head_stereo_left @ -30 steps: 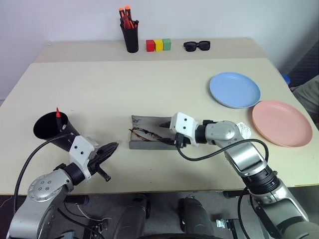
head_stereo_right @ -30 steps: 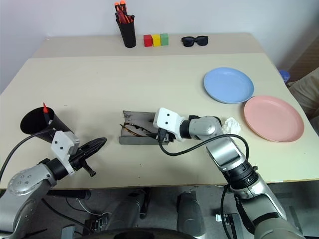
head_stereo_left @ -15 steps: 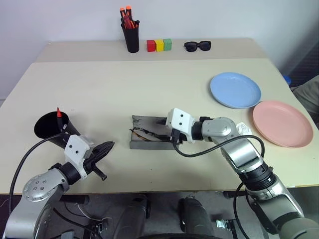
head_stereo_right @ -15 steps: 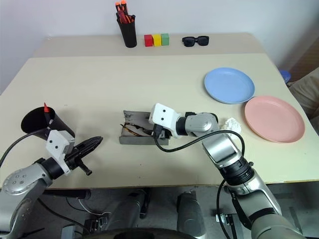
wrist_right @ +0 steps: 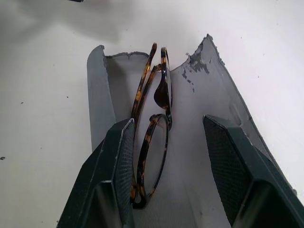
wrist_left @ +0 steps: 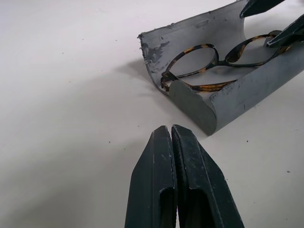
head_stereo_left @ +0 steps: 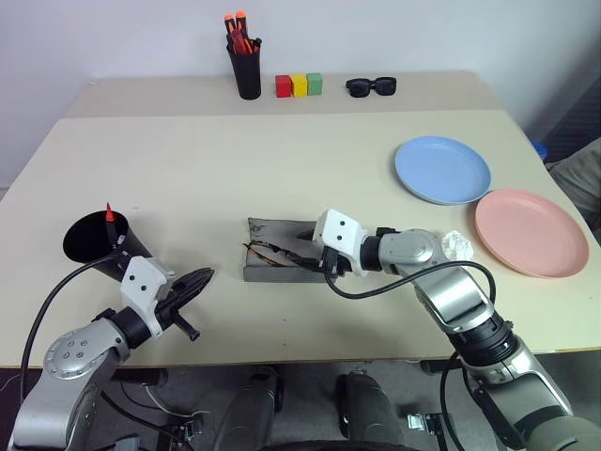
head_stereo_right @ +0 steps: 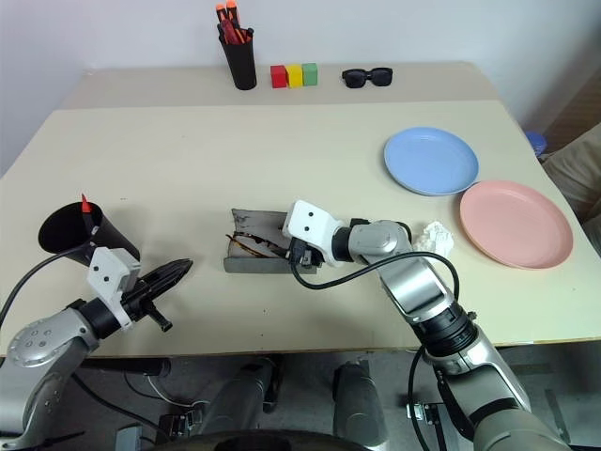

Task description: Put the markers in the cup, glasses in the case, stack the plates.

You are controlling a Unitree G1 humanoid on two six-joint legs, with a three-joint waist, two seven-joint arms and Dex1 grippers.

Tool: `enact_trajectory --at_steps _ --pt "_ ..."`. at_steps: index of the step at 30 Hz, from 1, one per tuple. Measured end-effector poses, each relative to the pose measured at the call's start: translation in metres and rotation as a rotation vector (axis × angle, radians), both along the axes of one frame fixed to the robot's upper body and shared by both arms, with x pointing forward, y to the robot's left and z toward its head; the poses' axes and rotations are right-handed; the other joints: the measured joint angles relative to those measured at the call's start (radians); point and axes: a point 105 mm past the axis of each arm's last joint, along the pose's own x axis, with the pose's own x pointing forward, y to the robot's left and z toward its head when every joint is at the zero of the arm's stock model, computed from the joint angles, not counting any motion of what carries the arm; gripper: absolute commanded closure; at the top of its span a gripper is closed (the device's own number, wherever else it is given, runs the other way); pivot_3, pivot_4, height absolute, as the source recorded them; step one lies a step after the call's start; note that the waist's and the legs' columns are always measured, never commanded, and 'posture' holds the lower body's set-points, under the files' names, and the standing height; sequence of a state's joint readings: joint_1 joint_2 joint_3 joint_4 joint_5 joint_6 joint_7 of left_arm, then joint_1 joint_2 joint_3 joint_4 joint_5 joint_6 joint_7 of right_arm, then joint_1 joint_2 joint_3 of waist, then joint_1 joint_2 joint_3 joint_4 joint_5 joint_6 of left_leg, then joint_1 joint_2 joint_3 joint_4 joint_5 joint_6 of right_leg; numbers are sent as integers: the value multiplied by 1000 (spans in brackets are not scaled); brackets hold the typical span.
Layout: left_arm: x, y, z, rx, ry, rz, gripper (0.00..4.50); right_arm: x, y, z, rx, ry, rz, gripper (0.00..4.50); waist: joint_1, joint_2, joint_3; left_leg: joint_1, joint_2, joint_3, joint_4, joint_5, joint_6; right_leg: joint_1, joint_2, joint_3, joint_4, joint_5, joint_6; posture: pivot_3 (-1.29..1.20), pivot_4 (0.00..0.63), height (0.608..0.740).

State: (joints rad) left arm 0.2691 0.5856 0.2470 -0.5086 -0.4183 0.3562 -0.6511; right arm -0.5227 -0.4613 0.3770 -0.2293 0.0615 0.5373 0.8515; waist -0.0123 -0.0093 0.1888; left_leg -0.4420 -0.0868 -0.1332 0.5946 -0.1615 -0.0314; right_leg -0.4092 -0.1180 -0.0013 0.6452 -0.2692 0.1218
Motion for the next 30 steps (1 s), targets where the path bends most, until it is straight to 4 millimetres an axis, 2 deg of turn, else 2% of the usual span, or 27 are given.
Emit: enact_trajectory --at_steps 2,15,17,19,23,27,30 --pt "0 0 0 0 1 2 4471 0 -1 -2 -2 10 -6 4462 0 0 0 0 0 0 0 0 0 0 0 0 0 0 0 0 150 740" --pt "0 -2 -1 -1 4 -3 4471 0 -2 -1 5 20 -13 4462 0 0 0 0 0 0 0 0 0 0 0 0 0 0 0 0 150 740" --pt "0 -2 -1 -1 4 -2 4471 2 -4 5 26 4 -20 4462 0 0 0 0 0 0 0 0 0 0 0 0 0 0 0 0 150 740" --pt "0 -2 -1 -1 4 -2 4471 9 -9 21 58 -45 -38 4462 0 0 0 0 0 0 0 0 0 0 0 0 0 0 0 0 150 740" --pt "0 -2 -1 -1 5 0 4471 18 -28 62 102 -175 -79 4462 3 0 0 0 0 0 0 0 0 0 0 0 -1 0 0 0 150 740" --pt "2 -3 1 -1 -3 2 4471 23 -53 75 77 -236 -140 4462 2 0 0 0 0 0 0 0 0 0 0 0 -1 0 0 0 150 740" --pt "3 -9 2 -5 -2 -15 4471 35 -93 81 -5 -312 -260 4462 6 0 0 0 0 1 0 0 0 1 -1 0 -3 0 0 0 150 740"
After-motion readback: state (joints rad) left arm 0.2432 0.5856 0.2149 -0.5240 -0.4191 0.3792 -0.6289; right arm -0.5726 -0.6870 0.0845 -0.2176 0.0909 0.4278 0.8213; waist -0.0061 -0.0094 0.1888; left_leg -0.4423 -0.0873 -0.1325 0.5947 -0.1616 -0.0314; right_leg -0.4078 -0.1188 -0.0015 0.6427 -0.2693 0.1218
